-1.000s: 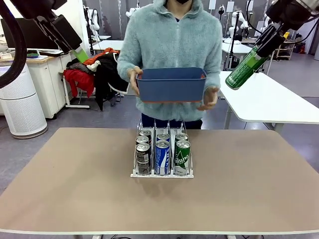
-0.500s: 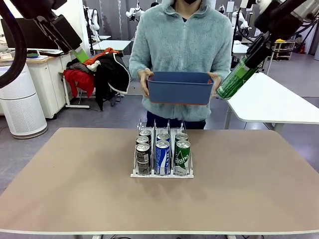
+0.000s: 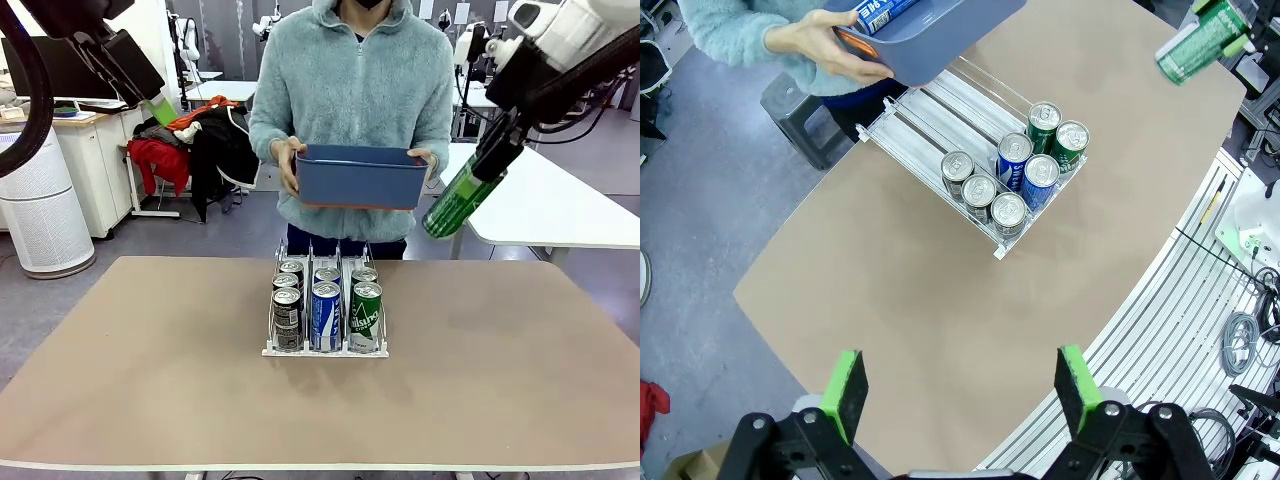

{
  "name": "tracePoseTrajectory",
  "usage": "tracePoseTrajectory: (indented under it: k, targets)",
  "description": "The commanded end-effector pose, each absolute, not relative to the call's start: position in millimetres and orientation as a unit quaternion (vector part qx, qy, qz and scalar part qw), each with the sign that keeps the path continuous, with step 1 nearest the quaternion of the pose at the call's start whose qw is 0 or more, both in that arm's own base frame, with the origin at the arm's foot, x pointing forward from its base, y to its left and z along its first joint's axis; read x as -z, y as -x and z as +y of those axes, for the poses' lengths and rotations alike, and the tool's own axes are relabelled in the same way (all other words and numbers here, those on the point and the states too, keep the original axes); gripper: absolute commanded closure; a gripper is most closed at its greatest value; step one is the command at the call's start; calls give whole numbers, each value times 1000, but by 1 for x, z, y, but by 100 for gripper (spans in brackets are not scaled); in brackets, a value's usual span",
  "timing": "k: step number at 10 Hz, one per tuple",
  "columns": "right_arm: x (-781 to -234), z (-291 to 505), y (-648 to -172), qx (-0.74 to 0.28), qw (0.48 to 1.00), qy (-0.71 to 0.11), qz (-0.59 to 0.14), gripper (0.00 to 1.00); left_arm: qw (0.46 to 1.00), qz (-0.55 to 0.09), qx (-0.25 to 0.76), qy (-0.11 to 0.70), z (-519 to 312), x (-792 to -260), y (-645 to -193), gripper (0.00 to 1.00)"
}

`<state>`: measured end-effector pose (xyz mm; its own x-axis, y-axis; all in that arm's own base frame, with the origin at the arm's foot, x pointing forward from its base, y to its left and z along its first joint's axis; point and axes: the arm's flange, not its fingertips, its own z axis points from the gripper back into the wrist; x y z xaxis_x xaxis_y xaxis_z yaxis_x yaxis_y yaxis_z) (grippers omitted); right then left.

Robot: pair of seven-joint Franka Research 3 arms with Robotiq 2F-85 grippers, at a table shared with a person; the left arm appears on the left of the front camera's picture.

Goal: Fill the beverage cans into the dispenser.
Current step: Place the picked Sprite in the line of the Automatic Can Dispenser with the same cans.

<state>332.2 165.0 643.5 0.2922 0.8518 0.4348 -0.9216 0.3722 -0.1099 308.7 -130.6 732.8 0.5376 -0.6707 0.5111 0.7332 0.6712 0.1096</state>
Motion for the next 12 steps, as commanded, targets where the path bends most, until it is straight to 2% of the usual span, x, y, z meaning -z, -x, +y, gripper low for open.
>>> tracePoseTrajectory:
  k: [1,2,6,7,12]
  targets:
    - [-643,157,-340,-599,758,-113,-233,42,875,-263,402,61,-129,-732,-308,0]
    - [-644,165,-332,-554,800,-81,-216,42,875,-263,402,61,-129,-732,-308,0]
    - [-639,164,-333,-565,792,-88,-212,42,875,-263,402,61,-129,-732,-308,0]
    - [-633,168,-331,-543,810,-65,-212,42,875,-263,402,61,-129,-732,-308,0]
    - [-572,198,-280,-504,824,-14,-258,42,875,-263,402,61,-129,-732,-308,0]
